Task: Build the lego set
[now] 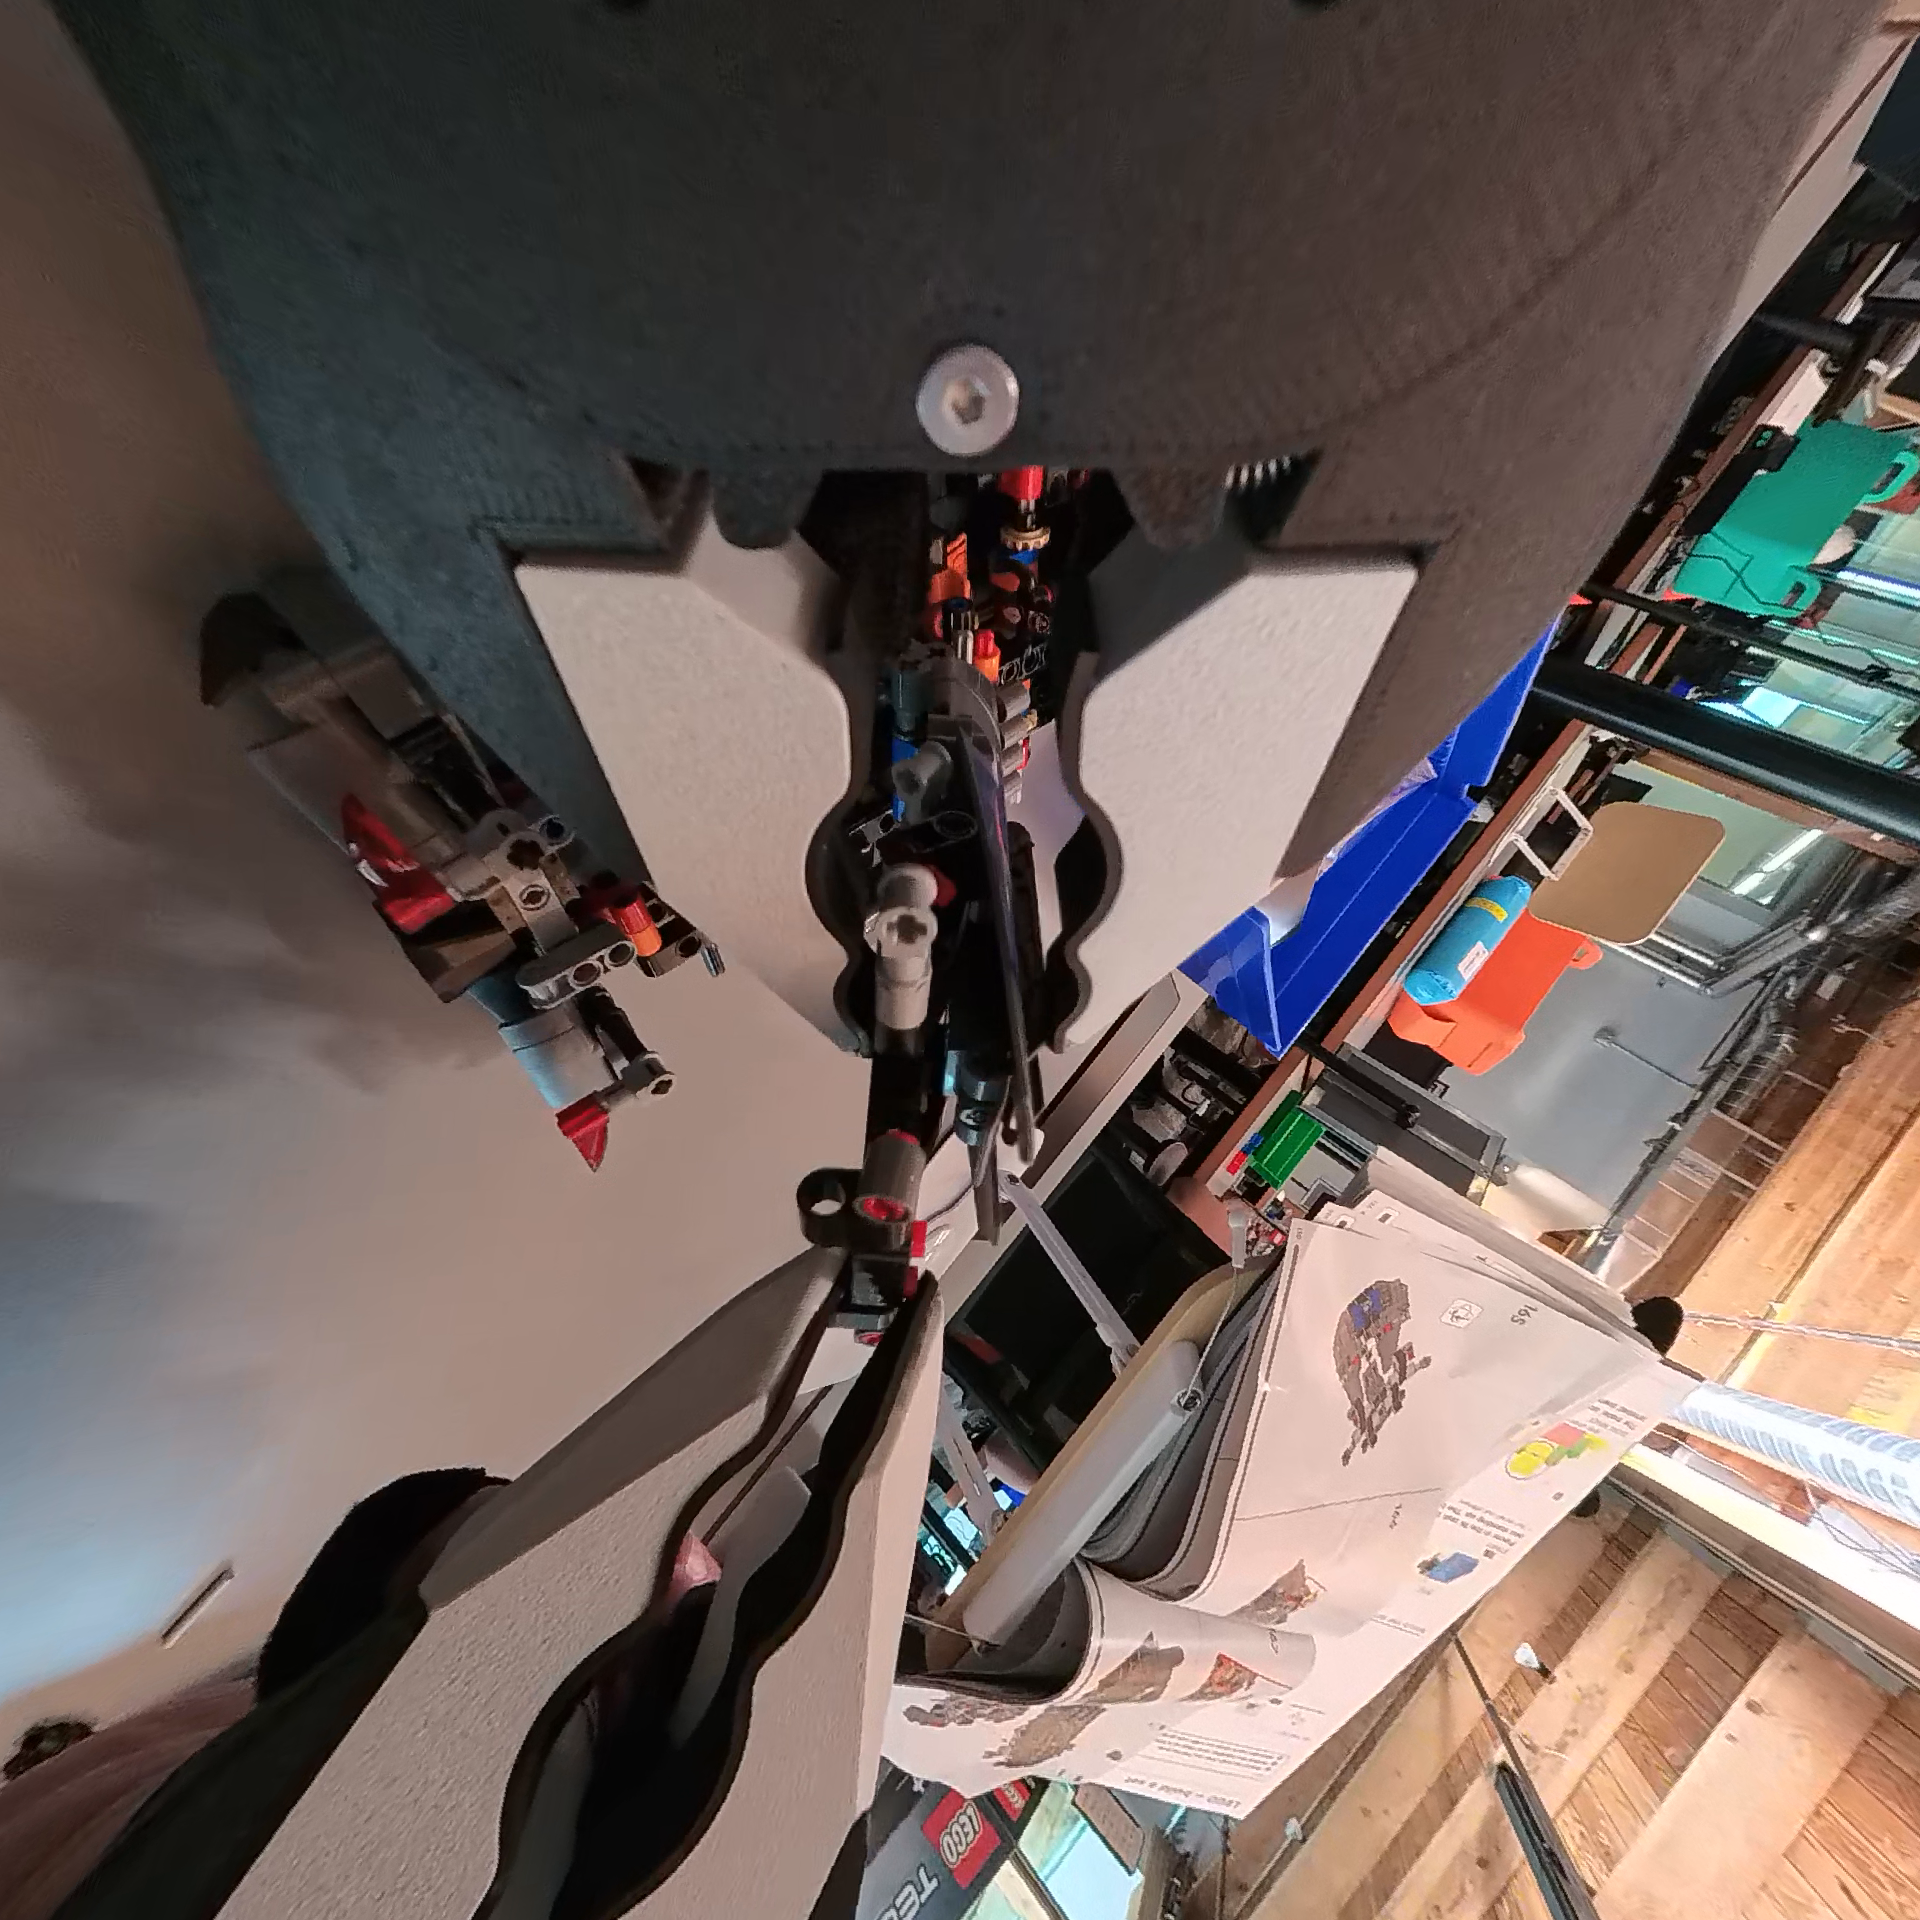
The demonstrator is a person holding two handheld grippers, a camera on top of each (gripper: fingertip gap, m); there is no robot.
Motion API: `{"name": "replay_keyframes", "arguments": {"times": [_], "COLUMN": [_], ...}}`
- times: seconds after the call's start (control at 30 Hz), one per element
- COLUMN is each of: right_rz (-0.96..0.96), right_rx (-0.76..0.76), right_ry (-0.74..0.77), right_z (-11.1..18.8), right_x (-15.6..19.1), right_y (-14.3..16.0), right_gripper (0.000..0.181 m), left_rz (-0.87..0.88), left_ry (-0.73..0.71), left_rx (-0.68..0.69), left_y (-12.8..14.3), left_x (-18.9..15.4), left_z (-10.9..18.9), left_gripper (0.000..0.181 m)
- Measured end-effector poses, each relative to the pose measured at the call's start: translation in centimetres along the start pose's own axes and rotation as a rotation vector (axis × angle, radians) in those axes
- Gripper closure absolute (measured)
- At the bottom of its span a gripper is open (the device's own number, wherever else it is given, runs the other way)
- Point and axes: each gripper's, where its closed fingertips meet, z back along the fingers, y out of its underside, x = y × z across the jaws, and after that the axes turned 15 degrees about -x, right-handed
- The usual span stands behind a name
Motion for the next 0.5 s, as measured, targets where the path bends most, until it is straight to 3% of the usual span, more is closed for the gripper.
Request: {"name": "replay_keyframes", "arguments": {"times": [0.5], "right_rz": [-0.015], "right_rx": [-0.012], "right_ry": [0.027], "right_z": [-0.17], "right_x": [-0.41], "right_y": [-0.39], "right_gripper": [0.174], "left_rz": [0.011], "left_ry": [0.013], "left_rx": [-0.004], "left_y": [-0.17], "left_x": [-0.30], "left_z": [0.05], "left_gripper": [0.159]}}
